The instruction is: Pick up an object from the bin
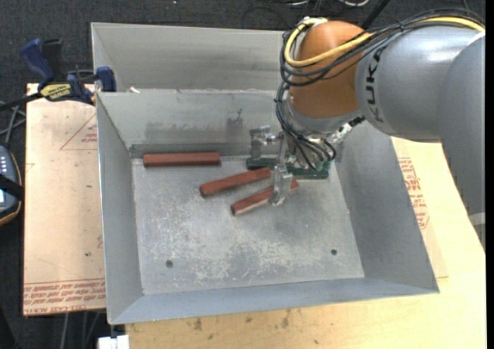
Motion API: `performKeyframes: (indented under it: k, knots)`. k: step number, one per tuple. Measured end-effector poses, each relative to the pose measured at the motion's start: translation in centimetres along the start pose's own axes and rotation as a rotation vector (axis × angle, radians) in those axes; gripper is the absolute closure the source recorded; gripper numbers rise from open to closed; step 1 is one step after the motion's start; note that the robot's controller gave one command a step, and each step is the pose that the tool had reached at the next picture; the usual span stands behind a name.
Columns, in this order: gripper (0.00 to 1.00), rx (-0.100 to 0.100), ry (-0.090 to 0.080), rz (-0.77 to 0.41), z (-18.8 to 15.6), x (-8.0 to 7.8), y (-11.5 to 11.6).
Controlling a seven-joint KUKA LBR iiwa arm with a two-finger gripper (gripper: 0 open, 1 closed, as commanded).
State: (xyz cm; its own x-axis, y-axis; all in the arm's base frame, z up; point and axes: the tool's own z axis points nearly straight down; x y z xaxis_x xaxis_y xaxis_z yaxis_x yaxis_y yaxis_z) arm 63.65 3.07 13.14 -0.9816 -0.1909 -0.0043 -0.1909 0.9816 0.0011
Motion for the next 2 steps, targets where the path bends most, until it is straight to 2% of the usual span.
performKeyframes:
  k: [1, 2]
  knots:
    - [0.0, 0.001, -0.002, -0.109, 5.1, 0.1, 0.5]
    - [1.0, 0.001, -0.001, -0.151, 6.1, -1.1, 0.7]
